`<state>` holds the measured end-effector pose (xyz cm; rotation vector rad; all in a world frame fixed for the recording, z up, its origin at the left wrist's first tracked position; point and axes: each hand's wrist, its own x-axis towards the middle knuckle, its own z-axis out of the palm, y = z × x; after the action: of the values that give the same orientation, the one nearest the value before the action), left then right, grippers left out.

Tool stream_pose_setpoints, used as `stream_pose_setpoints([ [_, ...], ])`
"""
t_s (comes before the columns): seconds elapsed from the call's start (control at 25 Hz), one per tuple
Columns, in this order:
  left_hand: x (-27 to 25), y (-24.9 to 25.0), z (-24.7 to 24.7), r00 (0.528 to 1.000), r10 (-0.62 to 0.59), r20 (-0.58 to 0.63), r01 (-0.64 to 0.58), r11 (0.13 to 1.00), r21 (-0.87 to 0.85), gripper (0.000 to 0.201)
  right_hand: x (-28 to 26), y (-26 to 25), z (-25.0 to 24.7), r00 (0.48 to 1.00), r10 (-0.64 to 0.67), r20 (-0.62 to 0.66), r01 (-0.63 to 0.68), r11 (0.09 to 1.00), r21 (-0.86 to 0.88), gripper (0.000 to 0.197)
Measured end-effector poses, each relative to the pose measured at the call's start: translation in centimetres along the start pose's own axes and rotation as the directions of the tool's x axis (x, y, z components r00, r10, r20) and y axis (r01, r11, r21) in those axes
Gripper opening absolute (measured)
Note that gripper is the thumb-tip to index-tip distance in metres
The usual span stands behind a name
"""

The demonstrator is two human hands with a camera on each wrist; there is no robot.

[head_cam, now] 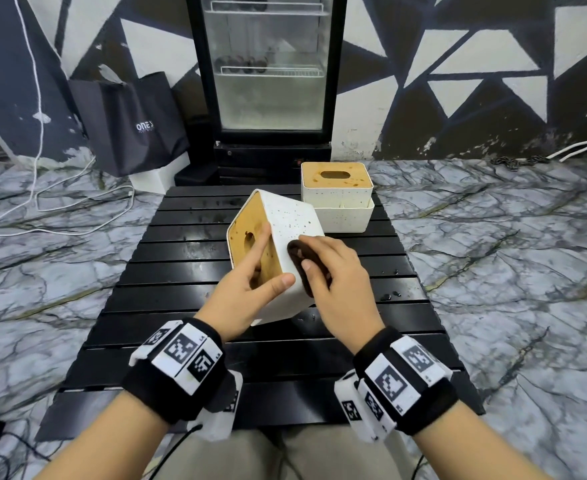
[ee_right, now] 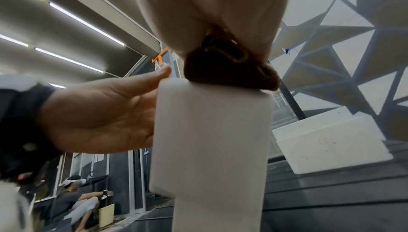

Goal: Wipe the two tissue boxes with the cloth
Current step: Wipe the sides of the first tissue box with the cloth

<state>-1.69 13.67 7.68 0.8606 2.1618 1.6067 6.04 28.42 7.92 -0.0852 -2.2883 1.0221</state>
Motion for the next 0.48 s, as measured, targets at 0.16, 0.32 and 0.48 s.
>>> stream_pose_setpoints([
  [0.16, -0.1, -0.2, -0.6, 1.000, 0.008, 0.001, -0.008, 0.999, -0.054, 0.092, -0.7, 1.0, -0.4, 0.999, -0.040, -0.007, 0.040, 0.999, 0.029, 0.035],
  [0.32, 0.0, 0.1, -0.4, 1.000, 0.015, 0.012, -0.014, 0.999, -0.036, 0.076, 0.3, 0.2, 0.1, 1.000, 0.031, -0.003, -0.031, 0.999, 0.023, 0.036],
  [0.48, -0.1, 0.3, -0.6, 0.999, 0.023, 0.035, -0.022, 0.999, -0.041, 0.071, -1.0, -0.2, 0.5, 0.998, -0.064, 0.005, 0.063, 0.997, 0.050, 0.038],
])
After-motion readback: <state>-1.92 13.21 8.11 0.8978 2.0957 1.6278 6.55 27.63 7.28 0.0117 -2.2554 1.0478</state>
